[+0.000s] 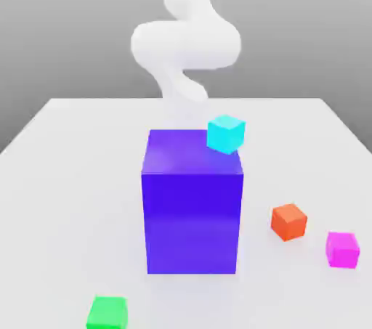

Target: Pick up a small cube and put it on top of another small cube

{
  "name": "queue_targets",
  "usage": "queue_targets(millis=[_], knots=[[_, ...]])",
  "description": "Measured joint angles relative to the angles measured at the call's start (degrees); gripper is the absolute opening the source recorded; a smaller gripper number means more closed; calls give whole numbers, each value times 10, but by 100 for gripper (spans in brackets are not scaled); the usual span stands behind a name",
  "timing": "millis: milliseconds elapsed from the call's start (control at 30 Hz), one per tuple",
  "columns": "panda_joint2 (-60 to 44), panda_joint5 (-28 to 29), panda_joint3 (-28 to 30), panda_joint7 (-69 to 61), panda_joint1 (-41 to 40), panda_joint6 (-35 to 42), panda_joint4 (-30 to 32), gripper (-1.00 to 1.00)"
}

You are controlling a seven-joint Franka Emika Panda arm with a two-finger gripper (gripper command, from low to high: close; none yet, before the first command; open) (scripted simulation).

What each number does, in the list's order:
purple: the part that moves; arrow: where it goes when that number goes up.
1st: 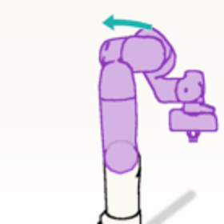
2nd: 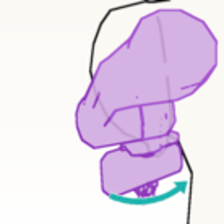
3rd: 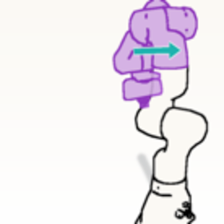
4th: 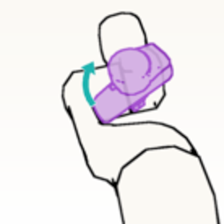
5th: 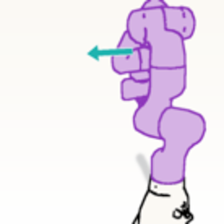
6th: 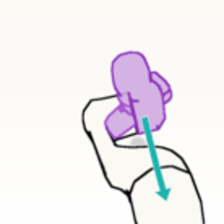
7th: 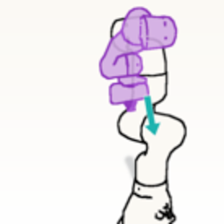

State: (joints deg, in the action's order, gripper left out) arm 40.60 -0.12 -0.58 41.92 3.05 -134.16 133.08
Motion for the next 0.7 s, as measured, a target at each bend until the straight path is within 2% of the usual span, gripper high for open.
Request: queue_targets(millis=[467,700], knots=[[-294,-2,-61,-217,149,-134,73,0],[-440,29,-101,-301,222,-200,109,0]])
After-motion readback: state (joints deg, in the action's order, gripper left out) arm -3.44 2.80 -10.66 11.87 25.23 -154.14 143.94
